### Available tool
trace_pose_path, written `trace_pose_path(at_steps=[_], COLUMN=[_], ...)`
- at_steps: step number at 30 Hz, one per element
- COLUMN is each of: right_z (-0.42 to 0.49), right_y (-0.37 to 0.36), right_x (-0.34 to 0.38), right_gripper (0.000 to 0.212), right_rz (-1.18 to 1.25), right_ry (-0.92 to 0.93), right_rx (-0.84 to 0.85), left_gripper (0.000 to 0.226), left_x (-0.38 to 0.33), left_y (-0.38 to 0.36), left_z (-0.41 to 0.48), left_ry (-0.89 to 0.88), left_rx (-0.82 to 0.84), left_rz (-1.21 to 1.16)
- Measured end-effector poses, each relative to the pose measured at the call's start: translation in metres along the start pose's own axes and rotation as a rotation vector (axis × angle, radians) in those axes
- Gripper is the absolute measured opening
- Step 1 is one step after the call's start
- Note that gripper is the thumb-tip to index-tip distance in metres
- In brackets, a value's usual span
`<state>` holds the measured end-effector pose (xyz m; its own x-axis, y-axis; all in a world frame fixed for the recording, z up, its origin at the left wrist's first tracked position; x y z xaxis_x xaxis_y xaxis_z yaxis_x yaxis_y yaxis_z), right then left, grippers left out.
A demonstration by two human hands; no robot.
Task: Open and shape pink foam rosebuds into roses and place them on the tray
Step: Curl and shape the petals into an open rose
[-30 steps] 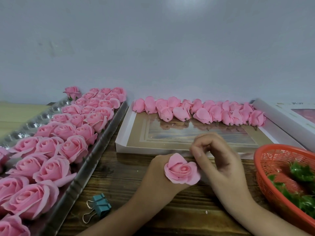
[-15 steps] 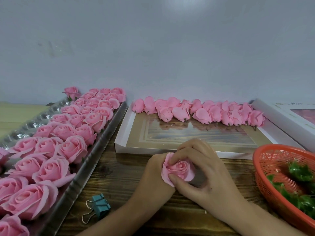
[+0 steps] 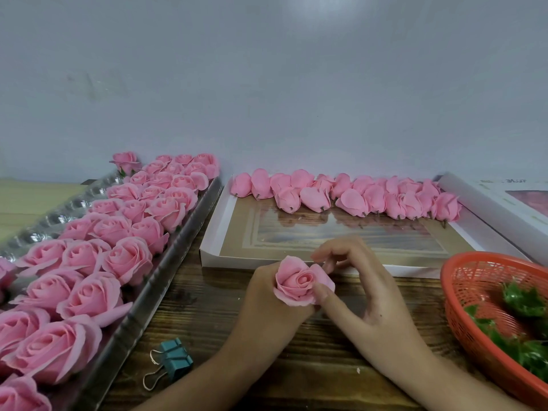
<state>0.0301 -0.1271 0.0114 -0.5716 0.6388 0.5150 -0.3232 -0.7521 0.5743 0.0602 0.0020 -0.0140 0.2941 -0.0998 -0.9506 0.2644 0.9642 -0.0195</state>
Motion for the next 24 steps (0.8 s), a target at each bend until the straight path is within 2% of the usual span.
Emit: trace_pose_path(at_steps=[1,3,6,13,16,20,24], right_z=[0.0002,0.0007,0.0009,0.0004,0.0004,0.0,0.0005], right_y=[-0.0004,-0.001,-0.0015,-0.002,-0.0023,-0.0023,0.0002], right_x=[0.0007,0.0017,0.0013,-0.0006,-0.001,-0.0005,0.003], right_gripper=[0.014,0.013,0.014,0.013,0.016,0.015,0.018], right_rz=[0.008,0.017,0.017,0.013,0.02,0.027,-0.051], right_ry=[0.008,0.024,0.025,0.002,-0.007,-0.017,0.068], right_rx=[0.005,0.018,0.036,0.044,0.047,0.042,0.001], left_gripper=[0.035,0.028,0.039,0.035,0.036,0.019,0.028], left_x=[0.0035,-0.001,0.0003,-0.001,0.0021,-0.0022,-0.0046], left_y=[0.0001,-0.001,0.0003,-0.0015,-0.0006,-0.0039,-0.0019], left_z=[0.0029,0.0064,0.0052,0.0032,0.0008,0.0016,0.0037], left_ry=[0.007,-0.024,-0.058,-0.1,-0.051,-0.108,-0.095], left_rx=[-0.004,-0.012,-0.037,0.05,0.025,0.041,0.019], left_rz=[0.007,-0.014,0.022,0.188,0.152,0.182,0.125])
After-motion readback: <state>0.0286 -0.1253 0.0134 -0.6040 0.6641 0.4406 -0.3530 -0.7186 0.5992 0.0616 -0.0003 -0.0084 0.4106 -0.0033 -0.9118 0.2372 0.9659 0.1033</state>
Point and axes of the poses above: each hand's wrist, its own z-axis towards the middle knuckle, its own y-axis out of the back of the hand, x = y × z, the point moved 3 cm from there along z, towards the middle knuckle, and after that the axes turned 14 degrees about -z, right-handed, at the moved point
